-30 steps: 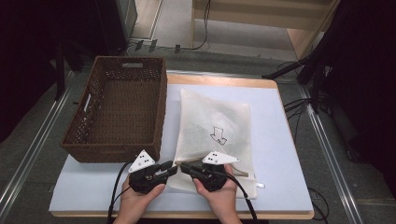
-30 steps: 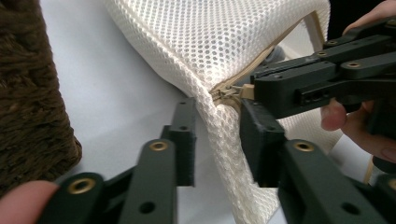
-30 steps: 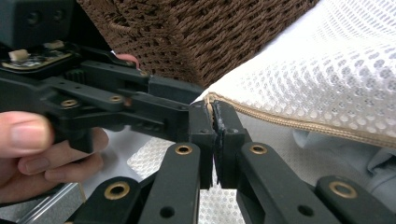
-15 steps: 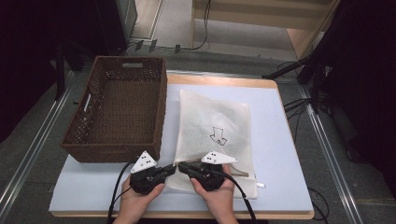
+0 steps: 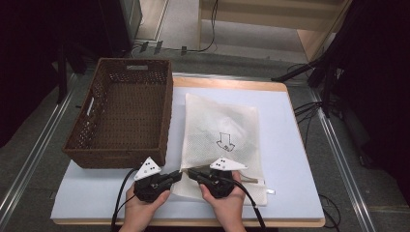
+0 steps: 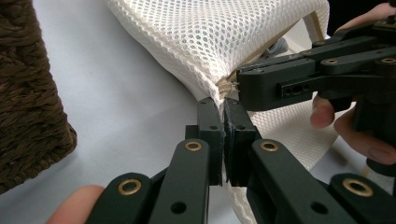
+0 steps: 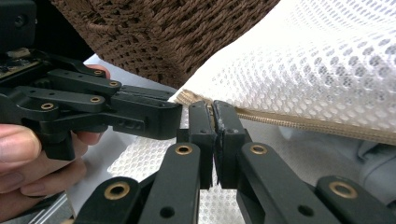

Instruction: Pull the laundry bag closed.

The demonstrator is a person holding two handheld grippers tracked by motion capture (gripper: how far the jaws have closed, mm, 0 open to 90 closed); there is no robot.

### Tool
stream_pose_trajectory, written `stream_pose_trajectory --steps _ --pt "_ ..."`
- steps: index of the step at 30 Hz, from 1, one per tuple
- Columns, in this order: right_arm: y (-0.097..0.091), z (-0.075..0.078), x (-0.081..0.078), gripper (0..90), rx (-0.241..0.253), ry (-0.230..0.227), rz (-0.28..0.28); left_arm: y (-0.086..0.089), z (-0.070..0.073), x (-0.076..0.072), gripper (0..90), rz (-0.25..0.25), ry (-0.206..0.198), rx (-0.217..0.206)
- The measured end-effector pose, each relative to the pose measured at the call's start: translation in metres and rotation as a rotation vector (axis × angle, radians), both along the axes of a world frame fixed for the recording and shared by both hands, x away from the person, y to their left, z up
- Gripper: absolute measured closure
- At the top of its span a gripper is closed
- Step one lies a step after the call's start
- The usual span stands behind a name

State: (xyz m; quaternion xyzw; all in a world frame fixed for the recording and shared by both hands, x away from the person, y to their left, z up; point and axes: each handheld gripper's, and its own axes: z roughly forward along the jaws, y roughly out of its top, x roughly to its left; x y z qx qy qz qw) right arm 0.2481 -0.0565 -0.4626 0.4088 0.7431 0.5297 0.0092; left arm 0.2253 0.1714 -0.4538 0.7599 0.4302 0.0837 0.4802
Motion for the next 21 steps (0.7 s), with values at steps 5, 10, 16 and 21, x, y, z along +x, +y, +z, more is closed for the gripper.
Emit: stream_pose_trajectory --steps 5,10,16,21 --pt "-0.002 -0.001 0.000 88.7 -0.011 -0.006 0.003 0.000 0.000 -0.001 88.4 -0.005 -0.006 0.008" --pt "-0.003 -0.001 0.000 88.7 -0.022 0.003 -0.002 0.000 0.001 -0.002 88.4 0.013 -0.014 0.005" --pt "-0.013 -0.007 0.002 88.7 -0.050 0.025 -0.044 0.013 0.003 0.000 88.3 0.054 -0.010 -0.023" --pt "-0.030 -0.007 0.000 88.6 -0.043 0.018 -0.050 0.010 -0.001 -0.002 88.2 0.030 -0.016 0.015"
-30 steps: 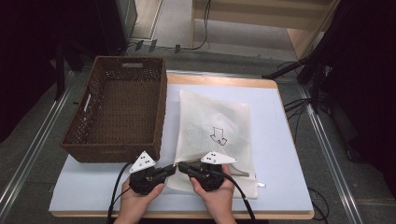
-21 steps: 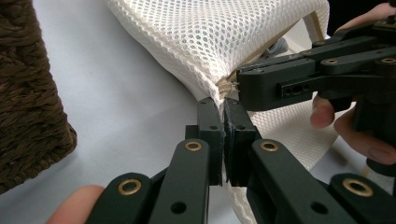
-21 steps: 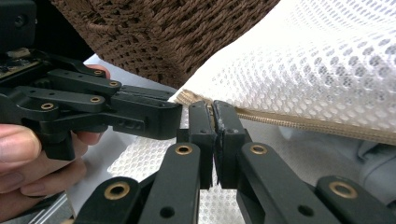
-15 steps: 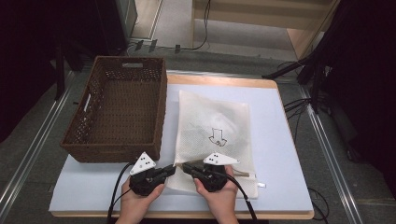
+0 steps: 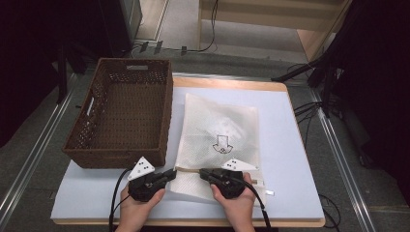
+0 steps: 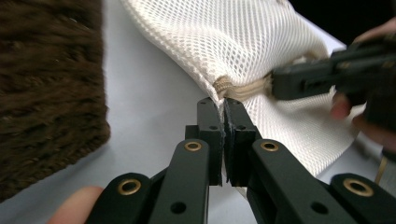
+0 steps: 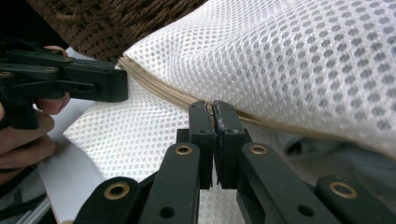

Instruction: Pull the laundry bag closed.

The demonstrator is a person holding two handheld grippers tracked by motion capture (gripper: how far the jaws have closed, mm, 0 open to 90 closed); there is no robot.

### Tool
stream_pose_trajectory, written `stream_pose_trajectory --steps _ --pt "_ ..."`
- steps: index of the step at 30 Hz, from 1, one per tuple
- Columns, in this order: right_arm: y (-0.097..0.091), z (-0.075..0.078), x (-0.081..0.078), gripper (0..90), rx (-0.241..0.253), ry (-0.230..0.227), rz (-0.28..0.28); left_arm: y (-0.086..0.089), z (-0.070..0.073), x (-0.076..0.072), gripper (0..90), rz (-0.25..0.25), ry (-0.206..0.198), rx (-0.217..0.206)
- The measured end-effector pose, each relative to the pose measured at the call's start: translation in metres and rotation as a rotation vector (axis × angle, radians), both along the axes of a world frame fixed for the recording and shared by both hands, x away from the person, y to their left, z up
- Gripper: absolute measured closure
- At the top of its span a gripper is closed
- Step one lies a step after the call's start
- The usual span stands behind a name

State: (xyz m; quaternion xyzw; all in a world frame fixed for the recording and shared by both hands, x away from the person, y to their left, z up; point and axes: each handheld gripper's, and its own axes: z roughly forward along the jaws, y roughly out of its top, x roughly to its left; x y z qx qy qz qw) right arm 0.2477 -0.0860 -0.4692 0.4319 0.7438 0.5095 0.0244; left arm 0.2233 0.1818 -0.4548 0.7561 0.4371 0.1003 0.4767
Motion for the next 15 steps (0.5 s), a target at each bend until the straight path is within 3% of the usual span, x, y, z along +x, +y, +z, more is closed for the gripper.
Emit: stream_pose_trajectory --steps 6,15 --pt "-0.006 0.001 -0.003 88.6 -0.045 -0.041 0.005 -0.005 -0.001 -0.002 88.0 -0.009 -0.009 0.022" --pt "-0.026 -0.001 -0.004 88.5 -0.040 -0.040 0.001 -0.005 -0.003 -0.002 88.0 -0.008 -0.007 0.040"
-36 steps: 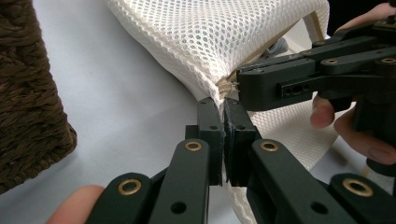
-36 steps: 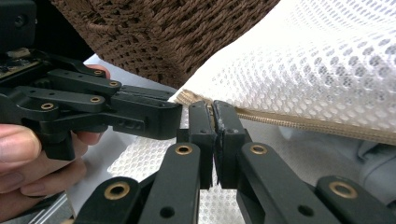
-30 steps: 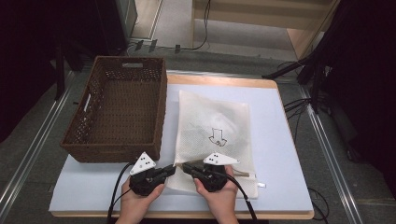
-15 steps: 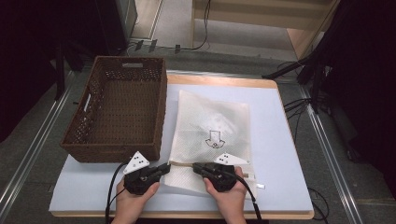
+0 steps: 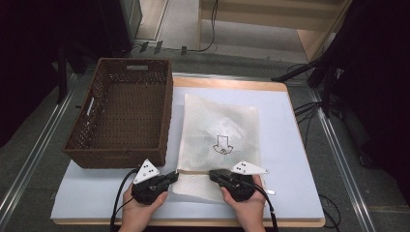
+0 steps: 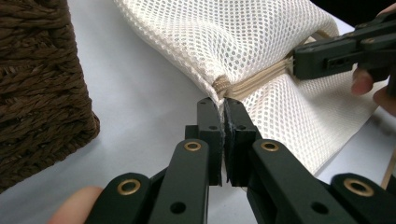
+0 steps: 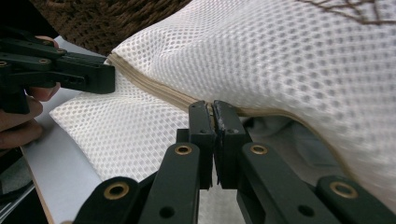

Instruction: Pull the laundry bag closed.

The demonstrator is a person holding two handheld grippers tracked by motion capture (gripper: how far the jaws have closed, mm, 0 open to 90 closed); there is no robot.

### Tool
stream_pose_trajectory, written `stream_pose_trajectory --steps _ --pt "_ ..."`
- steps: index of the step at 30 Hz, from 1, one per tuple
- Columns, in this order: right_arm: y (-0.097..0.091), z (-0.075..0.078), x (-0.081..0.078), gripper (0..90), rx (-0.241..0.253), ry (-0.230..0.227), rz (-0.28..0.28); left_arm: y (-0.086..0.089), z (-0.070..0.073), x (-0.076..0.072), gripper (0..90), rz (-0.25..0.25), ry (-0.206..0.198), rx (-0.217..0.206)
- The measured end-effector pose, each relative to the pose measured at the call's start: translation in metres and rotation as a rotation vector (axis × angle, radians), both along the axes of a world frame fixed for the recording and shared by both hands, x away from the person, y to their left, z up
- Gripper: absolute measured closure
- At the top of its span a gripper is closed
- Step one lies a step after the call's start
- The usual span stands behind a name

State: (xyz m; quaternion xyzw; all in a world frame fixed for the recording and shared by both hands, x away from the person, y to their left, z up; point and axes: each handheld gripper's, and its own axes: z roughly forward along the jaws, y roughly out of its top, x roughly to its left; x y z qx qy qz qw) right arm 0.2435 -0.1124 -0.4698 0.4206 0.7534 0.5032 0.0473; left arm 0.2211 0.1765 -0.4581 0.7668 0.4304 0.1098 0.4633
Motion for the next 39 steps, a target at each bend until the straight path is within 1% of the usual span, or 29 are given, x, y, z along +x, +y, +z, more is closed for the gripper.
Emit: stream_pose_trajectory --steps 3,5,10,15,18,20,25,26,30,31,32,37,39 --pt "-0.007 0.001 0.000 88.5 -0.004 0.000 0.001 -0.001 -0.001 0.000 88.0 -0.002 0.001 -0.001" --pt "-0.009 0.002 0.000 88.5 -0.008 -0.004 0.004 -0.001 -0.001 0.000 88.0 0.000 0.001 0.007" --pt "-0.020 0.002 0.000 88.5 -0.009 -0.008 -0.010 0.000 0.000 0.000 87.9 0.002 -0.002 0.011" --pt "-0.035 0.001 0.000 88.5 -0.019 -0.004 -0.021 0.000 0.000 0.000 87.9 0.002 -0.003 0.017" --pt "-0.044 0.000 -0.001 88.4 -0.013 -0.004 -0.025 -0.001 -0.001 0.000 87.9 0.002 -0.006 0.015" --pt "-0.049 0.000 -0.002 88.4 -0.014 -0.002 -0.032 -0.001 -0.001 -0.001 87.8 0.005 -0.008 0.022" --pt "-0.060 0.000 -0.002 88.4 -0.005 0.001 -0.050 0.000 0.000 -0.001 87.8 0.006 -0.009 0.019" --pt "-0.062 0.000 -0.002 88.4 -0.008 -0.001 -0.054 0.000 0.000 -0.001 87.7 0.007 -0.009 0.021" --pt "-0.069 -0.002 -0.003 88.4 -0.041 -0.011 -0.068 0.000 -0.001 0.000 87.7 0.002 -0.006 0.024" --pt "-0.071 -0.003 -0.002 88.3 -0.044 -0.018 -0.065 0.000 -0.001 0.000 87.7 0.002 -0.007 0.026" --pt "-0.072 -0.003 -0.002 88.3 -0.043 -0.011 -0.072 0.000 -0.001 0.000 87.7 0.004 -0.008 0.024" --pt "-0.078 0.000 -0.003 88.4 -0.049 -0.034 -0.081 -0.001 -0.001 0.000 87.7 0.003 -0.009 0.025" --pt "-0.083 0.001 -0.003 88.4 -0.046 -0.032 -0.093 0.000 -0.001 0.000 87.7 0.006 -0.007 0.027"
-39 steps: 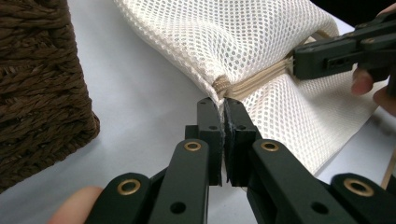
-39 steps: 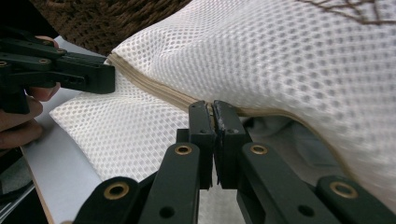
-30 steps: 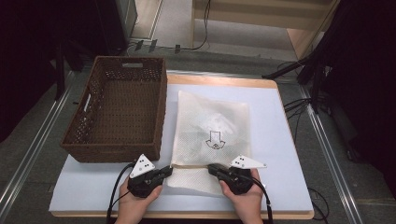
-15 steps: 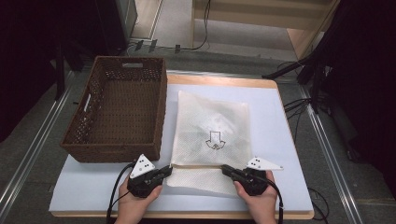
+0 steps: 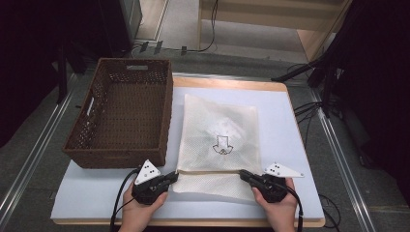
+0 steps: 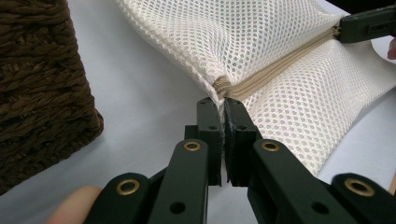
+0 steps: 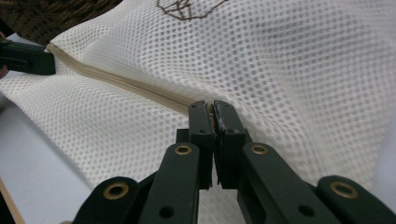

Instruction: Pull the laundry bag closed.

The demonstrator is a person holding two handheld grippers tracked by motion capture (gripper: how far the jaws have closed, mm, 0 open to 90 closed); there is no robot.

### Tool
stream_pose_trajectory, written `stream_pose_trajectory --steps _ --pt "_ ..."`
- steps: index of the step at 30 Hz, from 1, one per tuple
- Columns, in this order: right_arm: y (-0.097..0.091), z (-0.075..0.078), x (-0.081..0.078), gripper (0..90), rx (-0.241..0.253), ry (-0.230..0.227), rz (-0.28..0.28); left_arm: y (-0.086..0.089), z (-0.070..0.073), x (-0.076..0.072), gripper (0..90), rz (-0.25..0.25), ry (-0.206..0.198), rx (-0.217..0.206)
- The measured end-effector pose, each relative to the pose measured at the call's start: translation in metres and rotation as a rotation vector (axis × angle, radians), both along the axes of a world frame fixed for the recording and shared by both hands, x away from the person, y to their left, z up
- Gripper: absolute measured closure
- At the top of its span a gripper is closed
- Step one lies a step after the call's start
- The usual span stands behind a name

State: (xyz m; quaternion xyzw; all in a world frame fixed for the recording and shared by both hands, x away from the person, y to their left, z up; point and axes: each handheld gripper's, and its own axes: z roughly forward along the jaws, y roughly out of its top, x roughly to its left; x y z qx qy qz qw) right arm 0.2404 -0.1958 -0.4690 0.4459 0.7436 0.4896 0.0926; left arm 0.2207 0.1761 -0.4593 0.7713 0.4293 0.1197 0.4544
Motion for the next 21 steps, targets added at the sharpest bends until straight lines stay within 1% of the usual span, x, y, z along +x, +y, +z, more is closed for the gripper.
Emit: stream_pose_trajectory --steps 3,5,7,9,11,12,16,18,21 --pt "-0.008 0.000 0.000 88.3 0.003 -0.001 -0.020 0.000 0.000 0.000 87.7 -0.001 0.001 0.001" --pt "-0.014 0.000 -0.002 88.4 -0.016 -0.014 -0.040 0.000 0.000 0.000 87.7 -0.005 0.001 0.001" --pt "-0.019 0.000 -0.003 88.3 -0.015 -0.015 -0.050 0.000 0.000 0.000 87.7 -0.004 0.000 -0.001" --pt "-0.021 0.000 -0.004 88.3 -0.026 -0.018 -0.058 0.000 0.000 0.000 87.7 -0.005 0.000 -0.002" --pt "-0.024 0.001 -0.004 88.3 -0.021 -0.019 -0.060 -0.001 0.000 0.000 87.7 -0.006 -0.001 -0.002" --pt "-0.025 0.001 -0.004 88.3 -0.028 -0.025 -0.063 -0.001 -0.001 0.000 87.7 -0.007 -0.002 0.001" --pt "-0.032 0.002 -0.004 88.4 -0.042 -0.035 -0.095 0.001 -0.001 0.001 87.7 -0.004 0.000 0.001" --pt "-0.037 0.002 -0.004 88.4 -0.037 -0.033 -0.109 0.001 0.000 0.001 87.7 -0.003 0.002 -0.008" --pt "-0.043 0.002 -0.004 88.4 -0.029 -0.027 -0.121 0.000 0.000 0.001 87.7 -0.003 -0.003 -0.001"
